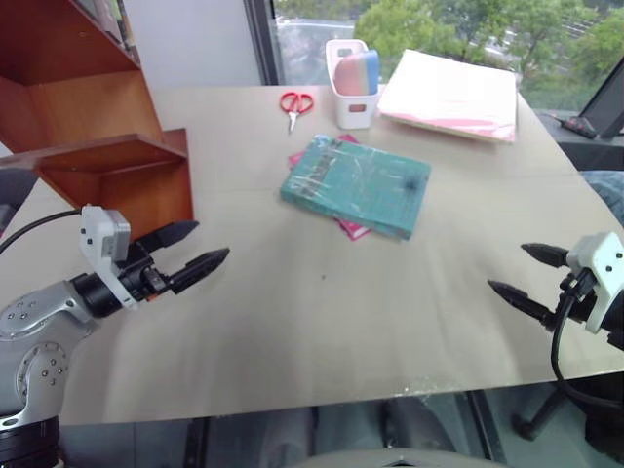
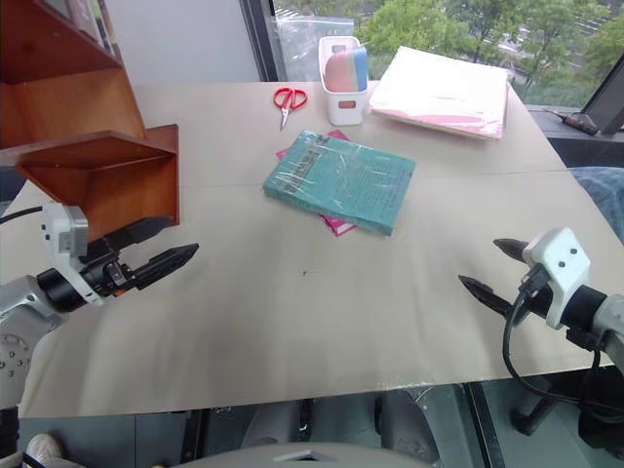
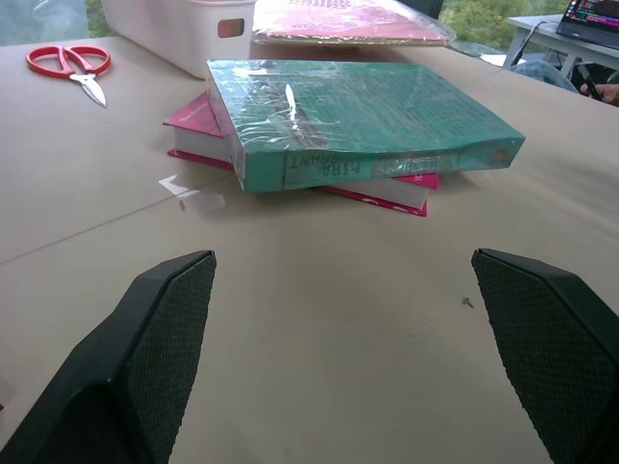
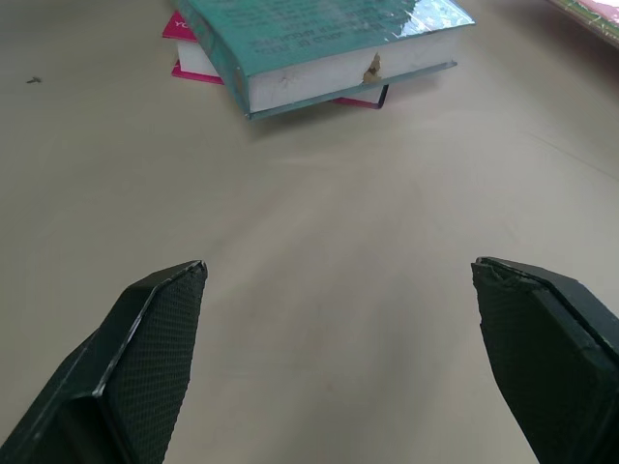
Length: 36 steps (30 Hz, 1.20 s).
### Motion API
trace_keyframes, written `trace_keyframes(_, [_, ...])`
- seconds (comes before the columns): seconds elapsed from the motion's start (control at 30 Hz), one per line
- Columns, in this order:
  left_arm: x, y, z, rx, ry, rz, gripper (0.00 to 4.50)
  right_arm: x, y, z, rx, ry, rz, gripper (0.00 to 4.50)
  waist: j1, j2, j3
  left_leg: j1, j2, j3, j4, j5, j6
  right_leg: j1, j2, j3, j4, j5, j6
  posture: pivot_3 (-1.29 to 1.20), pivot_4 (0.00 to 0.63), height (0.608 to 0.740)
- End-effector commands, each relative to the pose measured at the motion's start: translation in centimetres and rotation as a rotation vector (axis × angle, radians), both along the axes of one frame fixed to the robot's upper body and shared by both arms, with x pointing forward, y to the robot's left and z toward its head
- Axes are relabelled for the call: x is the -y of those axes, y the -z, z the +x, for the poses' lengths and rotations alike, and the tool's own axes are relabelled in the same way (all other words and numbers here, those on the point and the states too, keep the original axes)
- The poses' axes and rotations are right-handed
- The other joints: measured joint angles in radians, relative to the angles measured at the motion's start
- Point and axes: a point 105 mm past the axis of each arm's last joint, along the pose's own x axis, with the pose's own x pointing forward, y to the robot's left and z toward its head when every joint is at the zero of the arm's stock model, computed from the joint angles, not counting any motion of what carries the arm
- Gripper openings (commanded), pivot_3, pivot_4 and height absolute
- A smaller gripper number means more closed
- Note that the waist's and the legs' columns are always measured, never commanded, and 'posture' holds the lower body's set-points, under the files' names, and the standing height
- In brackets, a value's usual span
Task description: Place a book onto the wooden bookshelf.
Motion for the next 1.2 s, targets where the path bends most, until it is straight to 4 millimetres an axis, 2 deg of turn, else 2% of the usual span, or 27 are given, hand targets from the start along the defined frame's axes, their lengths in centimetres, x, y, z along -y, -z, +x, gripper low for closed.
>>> trace_keyframes(0.03, [0.3,-0.4,0.0,0.014,0.03,0.016,4.44,-0.4,-0.6,0.4,0.017,-0.005,-0.024,4.5,0.0,0.0,0.0,0.0,0.0,0.0,0.0,0.0,0.0,0.0,0.0,0.0,0.0,0.0,0.0,0.0,0.15,0.74])
trace_keyframes(0.27, [2.5,-0.7,0.6,0.037,0.115,0.021,4.44,-1.5,0.0,2.4,0.019,0.055,-0.011,4.5,0.0,0.0,0.0,-0.001,0.0,0.0,0.0,0.0,0.0,-0.001,0.0,0.0,0.0,0.0,0.0,0.0,0.15,0.74])
trace_keyframes(0.4, [4.0,-0.8,0.4,0.051,0.177,0.029,4.5,-2.5,0.3,3.5,0.005,0.06,0.032,2.71,-0.001,0.0,0.0,-0.001,0.0,0.0,0.0,0.0,0.0,-0.001,0.001,0.0,0.001,0.0,0.0,0.0,0.15,0.74])
trace_keyframes(0.57, [5.4,-1.1,0.2,0.065,0.215,0.026,4.5,-3.2,0.8,6.2,0.016,0.1,0.022,0.41,-0.002,0.0,0.0,-0.001,0.0,0.0,0.0,0.0,0.0,-0.001,0.001,0.001,0.001,0.0,0.0,0.0,0.15,0.74])
trace_keyframes(0.6, [5.5,-1.1,0.2,0.067,0.217,0.028,4.5,-3.7,0.9,6.7,0.014,0.092,0.03,0.08,-0.002,0.0,0.001,0.0,0.0,0.0,0.0,0.0,0.0,-0.001,0.001,0.001,0.001,0.0,0.0,0.0,0.15,0.74])
trace_keyframes(0.73, [5.8,-1.0,0.1,0.074,0.209,0.038,4.5,-5.9,1.5,8.7,0.033,0.072,0.037,0.08,-0.003,0.0,0.001,-0.001,0.0,0.0,0.001,0.0,0.0,-0.003,0.001,0.001,0.005,0.0,0.0,0.0,0.15,0.74])
trace_keyframes(0.93, [6.0,-0.9,-0.3,0.079,0.196,0.038,4.5,-7.8,1.9,10.7,0.071,0.052,0.0,0.08,-0.001,0.0,0.001,-0.002,0.0,0.001,0.002,0.0,0.0,-0.006,0.001,0.002,0.009,0.0,0.0,0.0,0.15,0.74])
trace_keyframes(1.07, [5.8,-0.9,-0.4,0.08,0.178,0.043,4.5,-9.8,1.8,11.4,0.083,-0.011,0.017,0.08,-0.002,0.0,0.001,-0.002,0.0,0.002,0.004,0.0,0.0,-0.007,0.002,0.003,0.013,0.0,0.0,0.0,0.15,0.74])
trace_keyframes(1.2, [5.6,-0.9,-0.6,0.08,0.165,0.039,4.5,-12.0,1.0,11.1,0.104,-0.091,0.066,0.08,-0.002,0.0,0.001,-0.002,0.001,0.001,0.004,0.0,0.0,-0.007,0.003,0.003,0.014,0.0,0.0,0.0,0.15,0.74])
